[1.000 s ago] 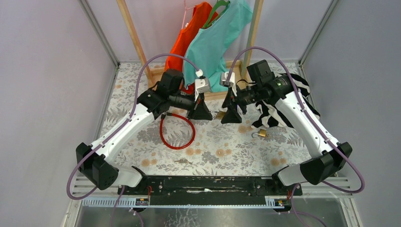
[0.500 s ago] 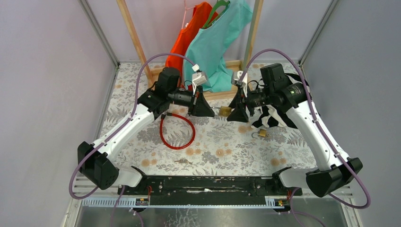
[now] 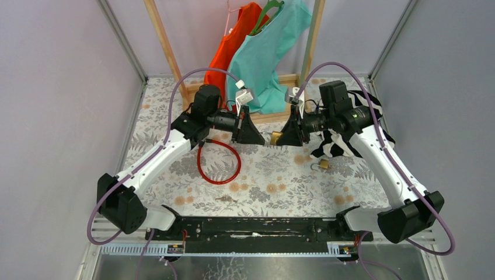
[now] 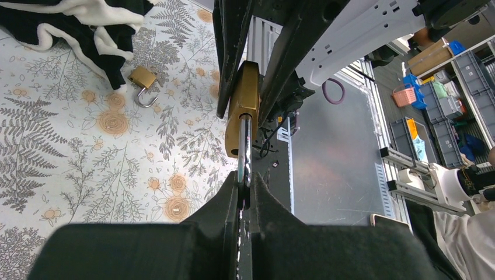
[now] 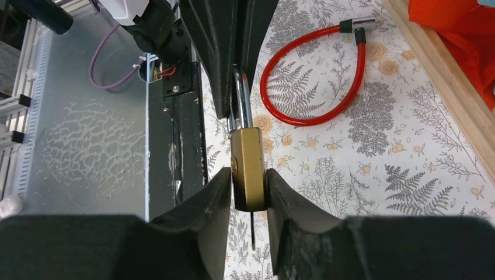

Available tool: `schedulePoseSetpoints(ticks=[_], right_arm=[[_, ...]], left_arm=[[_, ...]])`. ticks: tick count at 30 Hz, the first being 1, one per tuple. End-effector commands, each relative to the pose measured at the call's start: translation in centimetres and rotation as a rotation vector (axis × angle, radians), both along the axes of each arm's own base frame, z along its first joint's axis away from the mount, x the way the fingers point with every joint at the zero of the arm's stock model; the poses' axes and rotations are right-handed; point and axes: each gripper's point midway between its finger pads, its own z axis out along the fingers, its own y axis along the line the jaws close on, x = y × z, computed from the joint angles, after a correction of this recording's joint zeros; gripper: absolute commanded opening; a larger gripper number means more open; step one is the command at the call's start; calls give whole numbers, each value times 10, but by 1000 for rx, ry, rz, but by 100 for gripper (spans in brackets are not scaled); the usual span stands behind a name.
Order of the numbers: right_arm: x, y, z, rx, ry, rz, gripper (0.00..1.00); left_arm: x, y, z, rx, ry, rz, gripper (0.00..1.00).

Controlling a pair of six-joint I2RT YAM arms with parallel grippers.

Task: Lock with the key
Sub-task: Lock the lock.

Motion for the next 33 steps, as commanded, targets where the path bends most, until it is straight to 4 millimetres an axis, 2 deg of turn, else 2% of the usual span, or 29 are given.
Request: schedulePoseSetpoints(ticks=[1,5,16,25,33], right_arm=[[-6,7,8,67,13,46,32],[-8,7,3,76,19,41,30],[-14,15,10,154,109,73,0],[-11,22,18,197,166,94,0],[1,33,24,172,113,78,0]], left_arm=[[3,-1,21,-78,-86,-14,0],[4,1,21,-86,-76,-4,0],[11,3,15,-76,-96,43,0],[12,1,12,-74,-73,49,0],[9,-7,10,-93,-19,26,0]])
